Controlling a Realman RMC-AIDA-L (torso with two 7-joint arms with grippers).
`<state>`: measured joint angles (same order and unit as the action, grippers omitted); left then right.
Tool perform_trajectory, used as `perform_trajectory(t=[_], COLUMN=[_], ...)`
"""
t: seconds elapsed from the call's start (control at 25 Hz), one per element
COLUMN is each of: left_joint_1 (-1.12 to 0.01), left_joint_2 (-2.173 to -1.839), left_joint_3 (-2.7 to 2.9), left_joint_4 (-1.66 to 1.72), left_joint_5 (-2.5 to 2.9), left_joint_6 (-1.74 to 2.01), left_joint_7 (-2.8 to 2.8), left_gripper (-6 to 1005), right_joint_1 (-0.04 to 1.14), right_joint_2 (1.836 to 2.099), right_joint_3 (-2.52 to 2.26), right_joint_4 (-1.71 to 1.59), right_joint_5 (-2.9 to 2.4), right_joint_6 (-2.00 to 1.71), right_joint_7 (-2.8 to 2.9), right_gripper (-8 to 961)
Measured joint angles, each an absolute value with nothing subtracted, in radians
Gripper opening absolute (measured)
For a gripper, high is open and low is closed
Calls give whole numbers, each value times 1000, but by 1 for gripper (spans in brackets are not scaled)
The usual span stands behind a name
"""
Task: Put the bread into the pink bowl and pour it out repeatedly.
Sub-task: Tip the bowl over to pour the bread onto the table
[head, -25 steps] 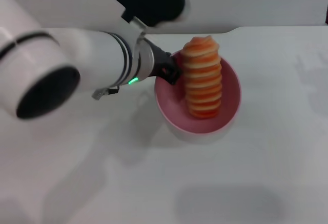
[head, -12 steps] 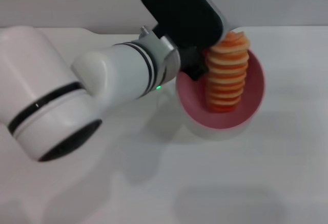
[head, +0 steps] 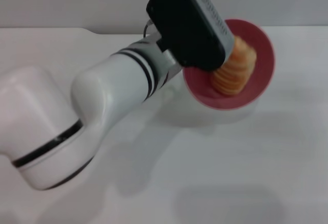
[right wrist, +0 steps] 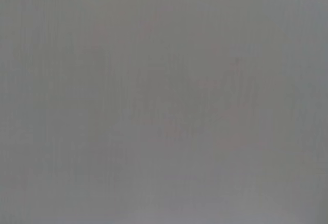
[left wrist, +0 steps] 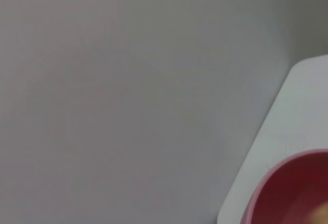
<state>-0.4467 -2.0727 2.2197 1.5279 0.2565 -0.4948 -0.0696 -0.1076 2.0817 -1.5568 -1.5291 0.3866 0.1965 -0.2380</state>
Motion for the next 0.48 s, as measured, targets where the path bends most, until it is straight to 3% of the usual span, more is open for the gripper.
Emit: perform_trajectory(t=[0.48], left_joint_1=[-442], left_joint_2=[-2074], left_joint_3=[2198], left_joint_4=[1389], left_joint_5=[332], left_joint_6=[-265], left_joint_7=[-162], left_gripper=[57], right_joint_1=[-101], right_joint_2=[2082], right_joint_3=[-1551], right_joint_4=[-1554], right_joint_5=[387], right_joint_6=[237], right_joint_7=[-238], right_gripper=[592])
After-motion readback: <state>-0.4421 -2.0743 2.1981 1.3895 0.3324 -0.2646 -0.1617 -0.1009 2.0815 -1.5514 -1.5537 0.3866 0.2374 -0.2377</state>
